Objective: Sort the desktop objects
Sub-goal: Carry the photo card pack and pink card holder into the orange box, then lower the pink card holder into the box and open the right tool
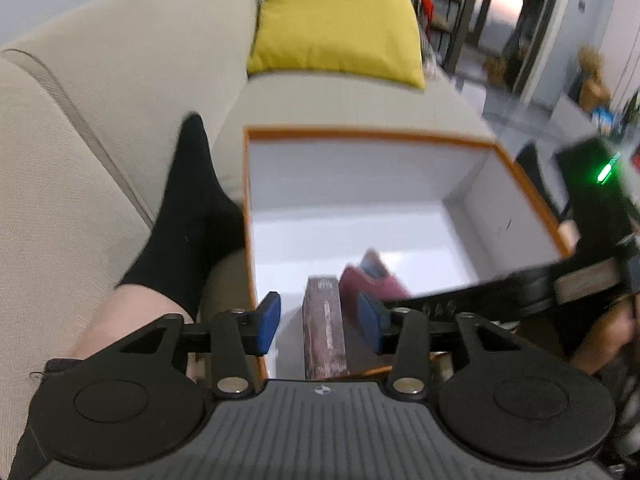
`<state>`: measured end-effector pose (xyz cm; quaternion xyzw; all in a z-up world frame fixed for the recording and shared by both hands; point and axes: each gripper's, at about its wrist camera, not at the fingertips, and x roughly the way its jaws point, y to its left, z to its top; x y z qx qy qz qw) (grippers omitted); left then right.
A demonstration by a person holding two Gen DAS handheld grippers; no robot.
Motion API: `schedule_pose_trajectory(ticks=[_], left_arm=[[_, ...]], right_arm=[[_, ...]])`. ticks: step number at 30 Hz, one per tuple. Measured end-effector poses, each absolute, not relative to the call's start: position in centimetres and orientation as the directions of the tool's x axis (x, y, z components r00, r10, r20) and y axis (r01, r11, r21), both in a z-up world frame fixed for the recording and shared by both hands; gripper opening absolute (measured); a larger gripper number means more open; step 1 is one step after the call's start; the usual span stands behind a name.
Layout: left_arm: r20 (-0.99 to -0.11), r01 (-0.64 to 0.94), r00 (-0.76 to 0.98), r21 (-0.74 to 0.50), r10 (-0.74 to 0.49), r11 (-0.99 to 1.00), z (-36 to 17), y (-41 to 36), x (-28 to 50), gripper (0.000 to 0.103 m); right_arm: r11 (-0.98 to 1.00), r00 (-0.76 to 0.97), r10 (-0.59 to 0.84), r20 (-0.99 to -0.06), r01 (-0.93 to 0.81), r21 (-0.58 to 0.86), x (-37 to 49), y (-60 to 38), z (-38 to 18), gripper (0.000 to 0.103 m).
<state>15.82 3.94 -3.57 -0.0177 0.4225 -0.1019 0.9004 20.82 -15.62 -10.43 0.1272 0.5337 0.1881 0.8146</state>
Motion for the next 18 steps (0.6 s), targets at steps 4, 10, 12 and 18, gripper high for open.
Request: schedule_pose_trajectory(ticks=[4,10,12,18], left_arm=[[-0.712,0.137,0.670,-0.159,-0.210,0.978,-2.4,5.9,15.0,0.051],[-0.728,0.081,0.644,-0.241,-0.236,0.967,-3.7,8.7,15.0,0.049],[-0.733,0.076,0.630,-0.271,-0.257,0.960,-4.4,9.3,15.1,0.042],[-0.739,0.091,0.608,-0.297,-0.289,0.951,-5.5,9.5,15.2,0.032]], right_arm=[[0.904,0.336,0.424,-0.841,-0.209,0.372,21.0,-14.9,-10.2,0.029],[0.914,0.276,0.396,-0.876,-0.212,0.346,21.4,-15.0,-10.5,0.028],[0.913,0.270,0.404,-0.874,-0.183,0.365,21.5,-15.3,-10.6,0.027],[0.903,0.257,0.429,-0.866,-0.129,0.409,21.8,-14.7,-11.0,0.025]])
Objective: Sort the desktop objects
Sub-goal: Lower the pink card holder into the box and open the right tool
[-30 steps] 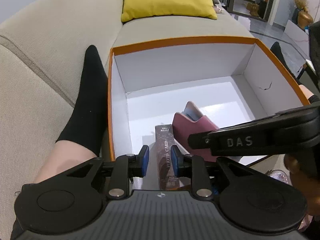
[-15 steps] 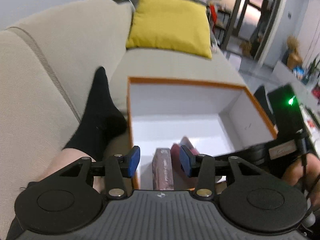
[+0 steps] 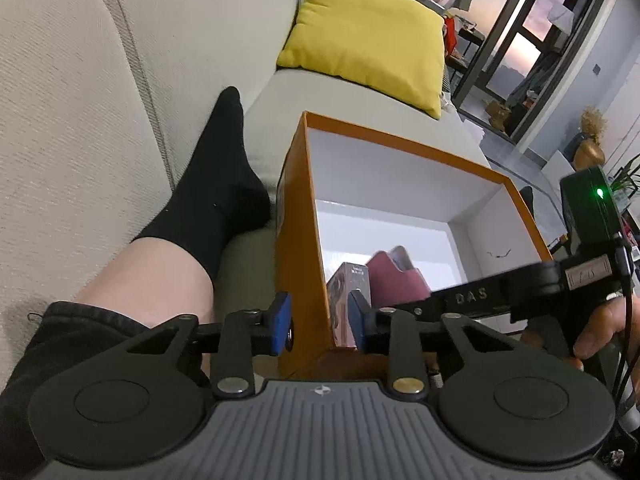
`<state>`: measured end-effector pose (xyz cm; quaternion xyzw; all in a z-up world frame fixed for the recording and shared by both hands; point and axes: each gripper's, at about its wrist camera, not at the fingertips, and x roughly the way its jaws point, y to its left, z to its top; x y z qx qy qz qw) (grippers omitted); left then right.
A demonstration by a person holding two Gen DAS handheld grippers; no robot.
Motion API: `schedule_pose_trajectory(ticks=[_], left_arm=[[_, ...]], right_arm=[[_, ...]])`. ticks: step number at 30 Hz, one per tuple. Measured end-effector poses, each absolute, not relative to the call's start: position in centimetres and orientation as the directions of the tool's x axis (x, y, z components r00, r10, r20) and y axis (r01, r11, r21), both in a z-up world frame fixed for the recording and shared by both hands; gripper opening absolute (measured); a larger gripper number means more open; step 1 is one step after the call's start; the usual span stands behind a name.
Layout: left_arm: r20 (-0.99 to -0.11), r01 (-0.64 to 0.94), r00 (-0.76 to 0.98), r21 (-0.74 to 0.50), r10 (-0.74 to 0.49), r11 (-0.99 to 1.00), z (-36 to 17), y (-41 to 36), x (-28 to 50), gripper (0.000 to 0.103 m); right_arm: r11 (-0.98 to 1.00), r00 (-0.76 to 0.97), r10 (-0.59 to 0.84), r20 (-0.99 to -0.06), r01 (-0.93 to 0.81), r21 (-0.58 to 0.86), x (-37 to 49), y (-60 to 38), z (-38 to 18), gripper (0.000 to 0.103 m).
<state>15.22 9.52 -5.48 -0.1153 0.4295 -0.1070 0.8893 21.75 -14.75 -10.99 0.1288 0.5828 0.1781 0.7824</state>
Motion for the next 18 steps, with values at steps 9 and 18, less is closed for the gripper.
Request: schedule_pose_trajectory(ticks=[9,18], left_arm=[[-0.728,0.120,0.602,-0.324,-0.328,0.939,-6.0,9.7,14.9,0.027],[-0.715,0.115,0.605,-0.358,-0.351,0.927,-6.4,10.2,14.9,0.027]], right_arm=[[0.895,0.222,0.446,-0.867,-0.111,0.432,21.8,-12.0,-11.1,0.024],[0.893,0.200,0.451,-0.870,-0.120,0.435,21.8,-11.9,-11.2,0.024]])
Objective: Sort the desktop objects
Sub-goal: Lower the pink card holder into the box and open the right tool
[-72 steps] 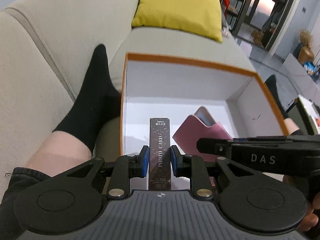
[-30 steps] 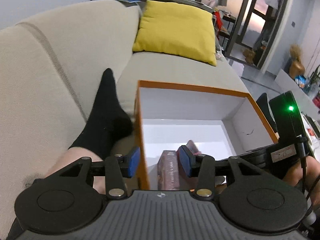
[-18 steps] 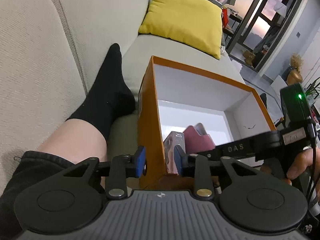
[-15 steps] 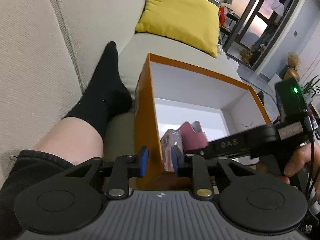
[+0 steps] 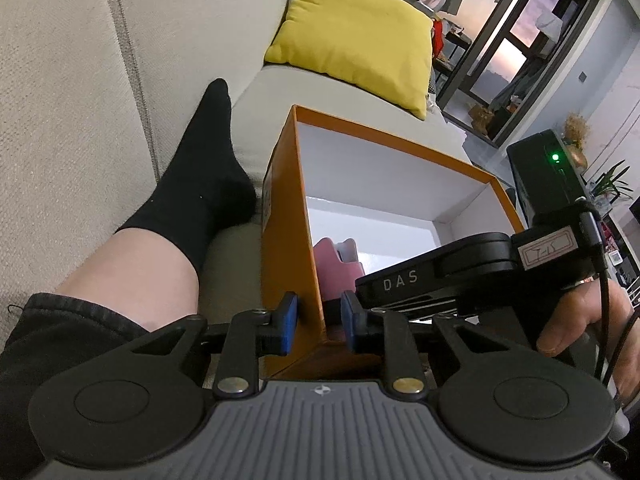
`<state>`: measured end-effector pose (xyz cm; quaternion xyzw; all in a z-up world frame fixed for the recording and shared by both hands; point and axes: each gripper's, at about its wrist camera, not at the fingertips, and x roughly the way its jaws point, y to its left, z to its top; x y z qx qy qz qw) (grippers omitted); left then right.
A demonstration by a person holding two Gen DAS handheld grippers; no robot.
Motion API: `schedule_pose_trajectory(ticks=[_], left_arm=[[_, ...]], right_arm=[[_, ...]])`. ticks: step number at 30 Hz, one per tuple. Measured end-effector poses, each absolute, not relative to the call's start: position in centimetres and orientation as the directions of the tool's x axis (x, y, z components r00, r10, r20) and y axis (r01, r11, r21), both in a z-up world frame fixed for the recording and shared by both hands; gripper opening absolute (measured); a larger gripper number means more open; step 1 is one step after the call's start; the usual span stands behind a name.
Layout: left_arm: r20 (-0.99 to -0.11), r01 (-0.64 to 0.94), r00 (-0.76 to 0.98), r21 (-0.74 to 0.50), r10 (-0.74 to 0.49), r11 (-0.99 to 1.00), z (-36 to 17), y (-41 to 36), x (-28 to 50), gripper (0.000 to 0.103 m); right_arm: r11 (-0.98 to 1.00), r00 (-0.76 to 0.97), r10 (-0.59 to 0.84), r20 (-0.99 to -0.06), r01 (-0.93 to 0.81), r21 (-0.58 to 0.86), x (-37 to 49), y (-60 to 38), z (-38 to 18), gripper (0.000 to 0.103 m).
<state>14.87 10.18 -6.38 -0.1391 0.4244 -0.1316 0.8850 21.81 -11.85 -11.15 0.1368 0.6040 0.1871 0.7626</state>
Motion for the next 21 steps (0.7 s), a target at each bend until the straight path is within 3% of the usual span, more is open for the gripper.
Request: schedule_pose_trajectory(ticks=[8,21], left_arm=[[-0.684,0.109,0.619,-0.413,-0.387,0.904,-6.2,10.9,14.7,0.027],[-0.684,0.079,0.629,-0.415,-0.368,0.906,-6.0,11.0,14.8,0.027]], right_arm=[[0.861,0.189,0.507,-0.841,-0.143,0.487,21.7,-13.5,-10.9,0.033],[0.847,0.203,0.525,-0.826,-0.219,0.484,20.9,-11.7,-10.4,0.027]])
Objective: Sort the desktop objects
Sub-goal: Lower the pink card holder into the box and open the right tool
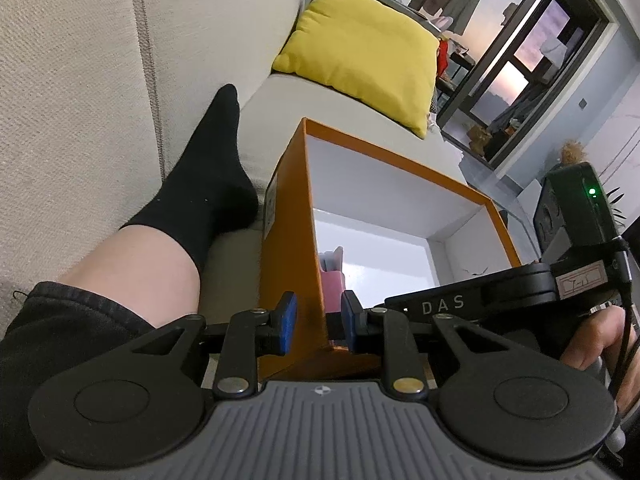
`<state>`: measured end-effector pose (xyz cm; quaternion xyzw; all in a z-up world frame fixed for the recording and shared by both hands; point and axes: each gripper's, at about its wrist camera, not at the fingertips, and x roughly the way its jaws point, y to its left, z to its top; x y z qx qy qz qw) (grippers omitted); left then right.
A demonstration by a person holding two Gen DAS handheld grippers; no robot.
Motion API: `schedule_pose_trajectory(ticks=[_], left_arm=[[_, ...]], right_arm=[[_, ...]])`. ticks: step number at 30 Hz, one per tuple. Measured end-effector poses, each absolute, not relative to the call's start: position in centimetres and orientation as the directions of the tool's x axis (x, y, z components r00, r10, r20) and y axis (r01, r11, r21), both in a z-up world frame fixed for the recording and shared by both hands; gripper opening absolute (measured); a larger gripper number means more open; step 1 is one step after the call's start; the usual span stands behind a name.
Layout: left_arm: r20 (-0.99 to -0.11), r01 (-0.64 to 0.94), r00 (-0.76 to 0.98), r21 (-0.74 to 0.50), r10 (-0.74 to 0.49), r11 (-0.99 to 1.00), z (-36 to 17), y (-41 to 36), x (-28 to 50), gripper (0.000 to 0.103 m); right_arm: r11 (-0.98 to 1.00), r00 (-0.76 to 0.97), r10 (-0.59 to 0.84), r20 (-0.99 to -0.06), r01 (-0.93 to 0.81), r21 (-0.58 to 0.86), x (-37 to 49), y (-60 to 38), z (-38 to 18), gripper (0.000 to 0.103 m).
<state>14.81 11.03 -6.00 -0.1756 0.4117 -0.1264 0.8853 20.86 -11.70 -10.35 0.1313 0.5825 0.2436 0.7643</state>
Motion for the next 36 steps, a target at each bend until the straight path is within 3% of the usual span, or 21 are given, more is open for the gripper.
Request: schedule_pose_trajectory(ticks=[24,28,31,36], left_arm=[[-0.681,0.058,0.642,-0.415,-0.352,0.908,-5.6,11.5,14.3,0.027],[-0.679,0.059,0.643,-0.416,-0.353,0.907,-5.4,11.6,14.1,0.027],[-0.681,0.053,0.643,-0.417,-0.351,0.907,-5.5,11.7,14.0,0.027],[-0.678,0.053,0.643,-0.423,-0.355,0.904,-5.5,11.8,14.0,0.027]], right_arm=[[0.830,0.209,0.543,-0.813,-0.277,0.484,20.2,-11.5,-10.1,0.030],[0.826,0.195,0.550,-0.812,-0.271,0.494,20.5,-11.2,-10.8,0.023],[0.850,0.230,0.499,-0.835,-0.318,0.420,20.2,-10.4,-10.0,0.017],[0.874,0.254,0.422,-0.871,-0.368,0.316,19.7,-9.8,-9.0,0.017]])
